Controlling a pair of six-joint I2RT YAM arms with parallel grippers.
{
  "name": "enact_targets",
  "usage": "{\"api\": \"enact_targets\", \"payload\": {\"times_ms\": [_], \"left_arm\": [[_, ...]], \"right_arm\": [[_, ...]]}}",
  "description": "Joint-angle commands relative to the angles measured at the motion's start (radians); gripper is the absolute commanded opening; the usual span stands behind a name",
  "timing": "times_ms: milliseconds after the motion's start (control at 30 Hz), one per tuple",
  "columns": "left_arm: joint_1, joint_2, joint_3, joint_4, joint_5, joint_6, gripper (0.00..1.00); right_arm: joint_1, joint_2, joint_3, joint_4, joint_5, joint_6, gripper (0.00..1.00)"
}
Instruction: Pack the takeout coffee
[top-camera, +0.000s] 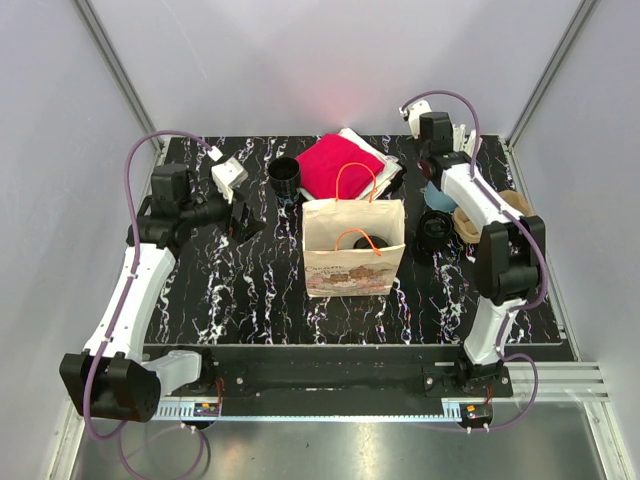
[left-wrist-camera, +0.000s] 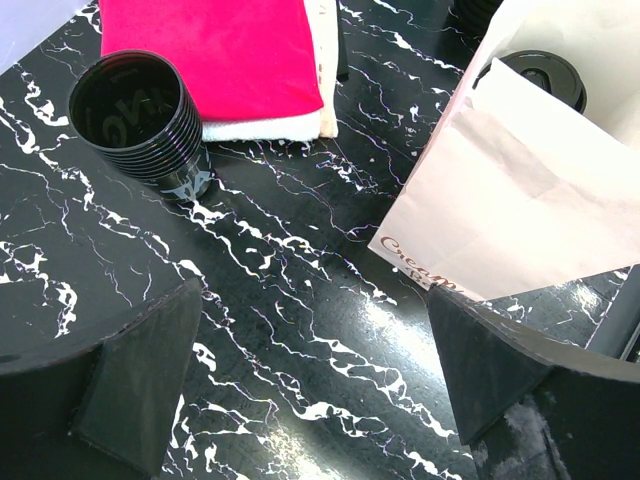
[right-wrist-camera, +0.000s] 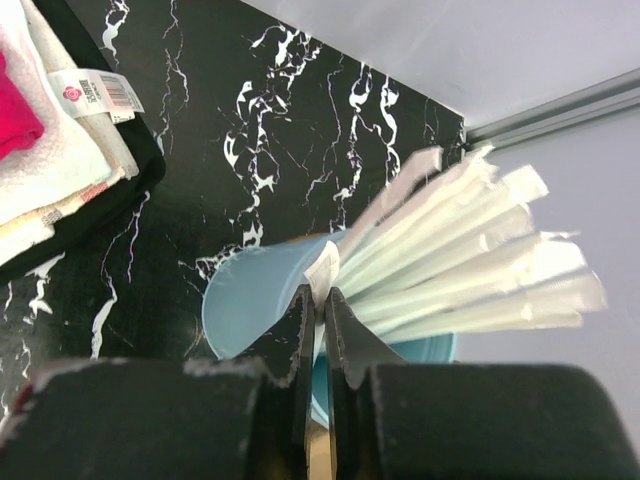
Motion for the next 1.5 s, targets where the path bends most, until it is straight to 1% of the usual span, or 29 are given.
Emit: {"api": "enact_targets", "payload": {"times_ms": [0,233,400,633,733,867,900,967,1033,1133,1167,1233,1267,1467], "left_arm": [[0.007,-0.002,0.001,0.042,0.041,-0.012,0.99],[0.010,-0.003,0.000,0.043,0.046,-0.013,0.99],[0.013,-0.002,0.000,0.040,0.050,-0.015,0.99],[0.016,0.007,-0.002,0.042,0.049,-0.009,0.99],[0.017,0.012,-0.004,0.042,0.047,-0.002,0.99],[0.022,0.027,-0.004,0.040,0.039,0.005,0.99],[0.024,0.029,-0.004,0.042,0.036,0.005,0.99],[0.027,0.038,-0.004,0.040,0.036,0.005,0.99],[0.031,0.044,-0.004,0.040,0.035,0.007,0.99],[0.034,0.047,-0.004,0.042,0.035,0.005,0.99],[0.036,0.047,-0.004,0.040,0.035,0.007,0.99],[0.039,0.047,-0.004,0.038,0.036,0.005,0.99],[0.039,0.047,-0.002,0.038,0.039,0.004,0.99],[0.043,0.049,0.000,0.037,0.039,0.004,0.99]], "right_arm": [[-0.004,-0.130,0.020,-0.056,-0.010,-0.001,0.08],[-0.004,-0.273,0.047,-0.203,-0.083,0.039,0.09],[-0.004,-0.386,0.097,-0.298,-0.158,0.035,0.11],[0.010,-0.487,0.154,-0.353,-0.290,-0.003,0.12],[0.045,-0.524,0.183,-0.372,-0.310,-0.030,0.12],[0.176,-0.575,0.231,-0.393,-0.260,-0.089,0.12],[0.240,-0.593,0.243,-0.413,-0.252,-0.099,0.13],[0.289,-0.599,0.308,-0.448,-0.254,-0.090,0.13],[0.341,-0.598,0.367,-0.525,-0.272,-0.054,0.12],[0.366,-0.603,0.467,-0.605,-0.348,0.002,0.12],[0.366,-0.607,0.484,-0.625,-0.417,0.018,0.12],[0.366,-0.622,0.511,-0.663,-0.479,0.059,0.12],[0.366,-0.629,0.521,-0.674,-0.537,0.073,0.13],[0.366,-0.649,0.527,-0.735,-0.730,0.138,0.13]]}}
